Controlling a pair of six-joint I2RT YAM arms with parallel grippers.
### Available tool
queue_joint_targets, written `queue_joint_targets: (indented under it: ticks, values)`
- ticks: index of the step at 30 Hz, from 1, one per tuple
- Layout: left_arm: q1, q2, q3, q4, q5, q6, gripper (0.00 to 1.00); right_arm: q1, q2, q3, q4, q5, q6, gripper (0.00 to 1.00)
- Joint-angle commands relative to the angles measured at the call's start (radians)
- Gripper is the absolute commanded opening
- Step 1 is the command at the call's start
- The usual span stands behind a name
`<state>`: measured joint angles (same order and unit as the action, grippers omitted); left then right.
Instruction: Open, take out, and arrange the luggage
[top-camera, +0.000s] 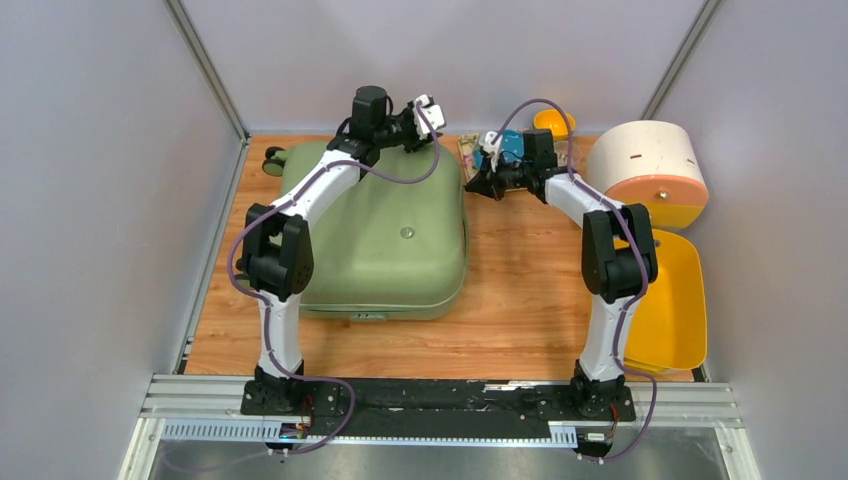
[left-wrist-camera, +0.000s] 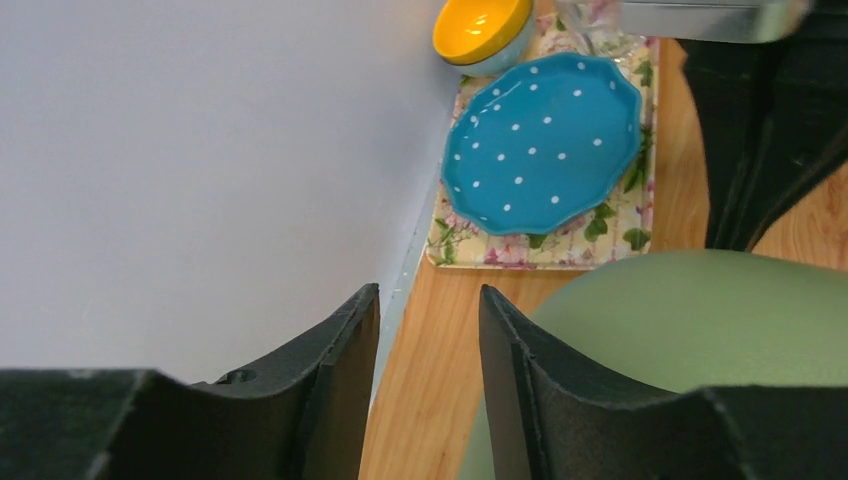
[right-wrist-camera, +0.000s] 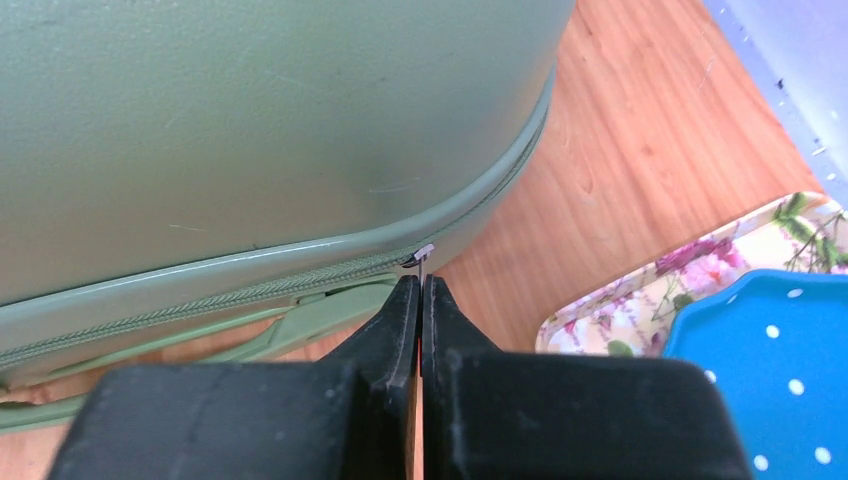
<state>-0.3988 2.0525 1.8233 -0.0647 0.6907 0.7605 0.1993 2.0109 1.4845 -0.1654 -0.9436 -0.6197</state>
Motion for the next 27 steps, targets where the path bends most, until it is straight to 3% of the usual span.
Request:
queue_joint_targets:
  ticks: [1,4,6,8,11,13,14,16,19,27]
  values:
    - [-0.012,0.112,-0.052,0.008,-0.242,-0.236,0.54,-0.018,-0.037,-0.036,0.213,0.002,-0.006,0.0]
    - [-0.014,0.158,-0.01,0.167,-0.465,-0.314,0.56,-0.012,-0.061,-0.084,0.196,-0.02,-0.026,0.0]
    - [-0.015,0.208,0.108,0.175,-0.581,-0.325,0.56,-0.008,-0.067,-0.095,0.181,-0.024,-0.029,0.0]
    - [-0.02,0.293,0.218,0.149,-0.626,-0.281,0.56,-0.008,-0.067,-0.099,0.178,-0.027,-0.028,0.0]
    - [-0.026,0.328,0.208,0.169,-0.657,-0.224,0.56,-0.008,-0.066,-0.095,0.178,-0.023,-0.022,0.0]
    - [-0.028,0.318,0.162,0.152,-0.623,-0.205,0.61,-0.008,-0.066,-0.092,0.178,-0.017,-0.017,0.0]
    - [-0.031,0.308,0.143,0.134,-0.591,-0.185,0.74,-0.009,-0.067,-0.093,0.175,-0.015,-0.017,0.0]
    - [-0.035,0.261,0.075,0.076,-0.481,-0.175,0.82,-0.009,-0.075,-0.098,0.172,-0.012,-0.021,0.0]
    - [-0.044,0.198,0.012,-0.076,-0.295,-0.087,0.83,-0.009,-0.093,-0.112,0.137,-0.011,-0.038,0.0]
    - [-0.063,0.183,0.048,-0.518,-0.103,0.112,0.84,-0.011,-0.176,-0.171,0.066,-0.024,-0.051,0.0]
